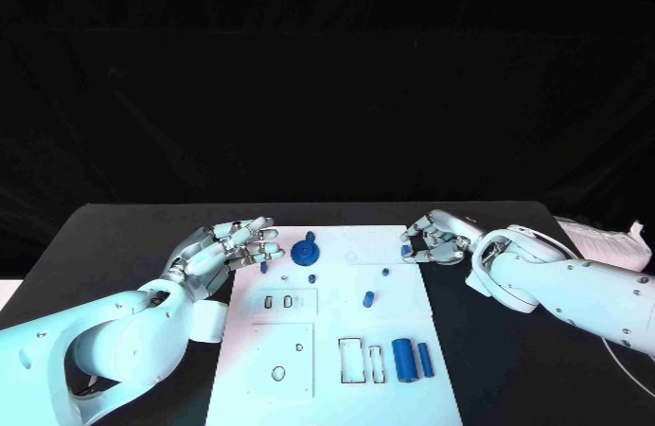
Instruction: Assemble the parts on the task board
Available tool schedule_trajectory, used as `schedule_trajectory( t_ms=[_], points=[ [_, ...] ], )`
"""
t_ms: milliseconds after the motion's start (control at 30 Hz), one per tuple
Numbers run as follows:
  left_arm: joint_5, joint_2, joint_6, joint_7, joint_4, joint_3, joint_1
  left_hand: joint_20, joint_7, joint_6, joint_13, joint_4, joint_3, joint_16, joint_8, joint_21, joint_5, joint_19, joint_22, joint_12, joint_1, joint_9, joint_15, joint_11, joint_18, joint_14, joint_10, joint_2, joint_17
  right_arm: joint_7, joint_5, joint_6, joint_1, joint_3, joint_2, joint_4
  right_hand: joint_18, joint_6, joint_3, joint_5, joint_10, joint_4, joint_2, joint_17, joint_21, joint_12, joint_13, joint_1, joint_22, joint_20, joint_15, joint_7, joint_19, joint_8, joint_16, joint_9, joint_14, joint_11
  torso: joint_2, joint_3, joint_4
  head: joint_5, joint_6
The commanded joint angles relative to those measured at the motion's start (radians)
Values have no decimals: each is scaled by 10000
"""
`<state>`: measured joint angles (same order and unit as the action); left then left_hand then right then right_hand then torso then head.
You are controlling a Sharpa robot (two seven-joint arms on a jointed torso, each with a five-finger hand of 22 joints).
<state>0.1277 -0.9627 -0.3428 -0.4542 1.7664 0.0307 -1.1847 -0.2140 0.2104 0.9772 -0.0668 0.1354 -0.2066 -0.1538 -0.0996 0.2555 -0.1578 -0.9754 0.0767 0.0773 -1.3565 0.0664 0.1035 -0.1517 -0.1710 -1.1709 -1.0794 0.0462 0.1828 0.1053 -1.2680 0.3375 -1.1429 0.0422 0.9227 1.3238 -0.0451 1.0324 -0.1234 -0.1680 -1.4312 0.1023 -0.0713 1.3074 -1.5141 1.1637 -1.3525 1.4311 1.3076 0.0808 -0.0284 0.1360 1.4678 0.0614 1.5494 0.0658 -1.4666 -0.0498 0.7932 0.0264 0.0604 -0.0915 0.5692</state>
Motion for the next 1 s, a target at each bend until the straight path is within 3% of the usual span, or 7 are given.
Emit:
schedule_trajectory(
  t_ms=[33, 300, 800, 1000],
  points=[
    [7, 23, 212, -78, 3, -4, -3, -20, 37, 35, 9, -55, 17, 35, 47, -43, 48, -71, -17, -35, -71, -2, -1, -55, -137, -101, -37, 9, 8, -7, -107, -241, 39, -1, -45, -62, 197, 111, -113, 57, -50, -16, 183, 2229, -68, 40, 191, 59, 1509, 2, 14, -21, 414, 46, 44, 15, -957, 70, -7, 0, -10, 5, 5],
    [7, 30, 215, -72, -1, -3, -1, -20, 37, 35, 9, -55, 17, 35, 47, -43, 48, -71, -17, -35, -71, -2, -1, -55, -137, -101, -37, 9, 8, 0, -109, -347, 87, 0, -90, -93, 198, 334, -325, 127, -68, -65, 290, 2270, -70, 82, 158, 84, 1516, -12, -9, -68, 417, 91, 61, 34, -965, 103, -4, 1, -5, 0, 29],
    [7, 30, 221, -44, 10, -3, 0, -21, 45, 29, 12, -63, 9, 49, 61, -49, 47, -75, -22, -51, -70, -4, 4, -62, -135, -104, -27, 7, 13, -56, -182, -400, 109, 0, -148, -125, 199, 488, -415, 210, -88, -105, 251, 2307, -74, 128, 124, 41, 1525, -32, -33, -106, 420, 103, 76, 40, -973, 132, -4, 7, 7, -3, 57],
    [7, 29, 229, -31, 9, -3, 0, -21, 45, 29, 12, -63, 9, 49, 61, -49, 47, -75, -22, -51, -70, -4, 4, -62, -135, -104, -27, 7, 13, -19, -25, -72, 111, 1, -181, -146, 213, 1105, -699, 199, -182, -163, 462, 2410, -104, 312, 9, 47, 1593, -116, -155, -324, 457, 333, 119, 136, -995, 297, -5, 1, -5, 2, 67]
  ],
)
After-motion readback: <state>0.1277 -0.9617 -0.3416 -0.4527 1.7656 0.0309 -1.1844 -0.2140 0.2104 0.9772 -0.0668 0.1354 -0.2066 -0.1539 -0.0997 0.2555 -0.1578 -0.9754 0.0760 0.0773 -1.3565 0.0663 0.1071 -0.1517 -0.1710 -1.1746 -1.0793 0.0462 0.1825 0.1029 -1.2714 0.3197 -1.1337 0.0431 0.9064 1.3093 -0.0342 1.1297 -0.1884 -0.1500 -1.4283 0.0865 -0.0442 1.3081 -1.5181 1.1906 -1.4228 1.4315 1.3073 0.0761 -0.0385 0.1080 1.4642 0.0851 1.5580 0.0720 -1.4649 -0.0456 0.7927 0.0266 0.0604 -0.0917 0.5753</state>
